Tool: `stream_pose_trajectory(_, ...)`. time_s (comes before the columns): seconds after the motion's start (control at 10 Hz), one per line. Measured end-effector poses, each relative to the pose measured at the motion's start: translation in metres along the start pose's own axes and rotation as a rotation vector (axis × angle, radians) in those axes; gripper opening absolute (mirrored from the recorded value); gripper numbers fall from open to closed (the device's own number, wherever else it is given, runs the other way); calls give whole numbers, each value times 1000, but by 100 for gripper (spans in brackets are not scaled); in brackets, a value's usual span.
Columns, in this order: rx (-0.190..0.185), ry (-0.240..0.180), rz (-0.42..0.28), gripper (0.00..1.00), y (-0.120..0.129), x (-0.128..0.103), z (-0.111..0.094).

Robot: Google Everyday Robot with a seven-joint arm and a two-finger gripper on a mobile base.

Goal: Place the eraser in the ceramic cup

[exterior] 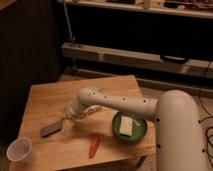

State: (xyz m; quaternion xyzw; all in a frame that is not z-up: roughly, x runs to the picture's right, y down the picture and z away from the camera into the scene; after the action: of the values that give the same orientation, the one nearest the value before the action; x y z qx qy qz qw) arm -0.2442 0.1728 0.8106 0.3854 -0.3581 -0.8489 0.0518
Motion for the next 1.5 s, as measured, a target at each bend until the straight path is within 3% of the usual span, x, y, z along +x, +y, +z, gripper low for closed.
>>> stream_pose_trajectory(0.4,27,-3,-29,80,7,-5,4)
stream_pose_trajectory(0.6,60,-27,-61,80,11,0,13)
stream_pose_trajectory(0.8,82,-90,-90,80,18,1,18)
stream_pose_trajectory(0.9,87,-95,-96,80,19,4,21)
stream_pose_trajectory(1.5,127,-54,-128,80,7,2,36)
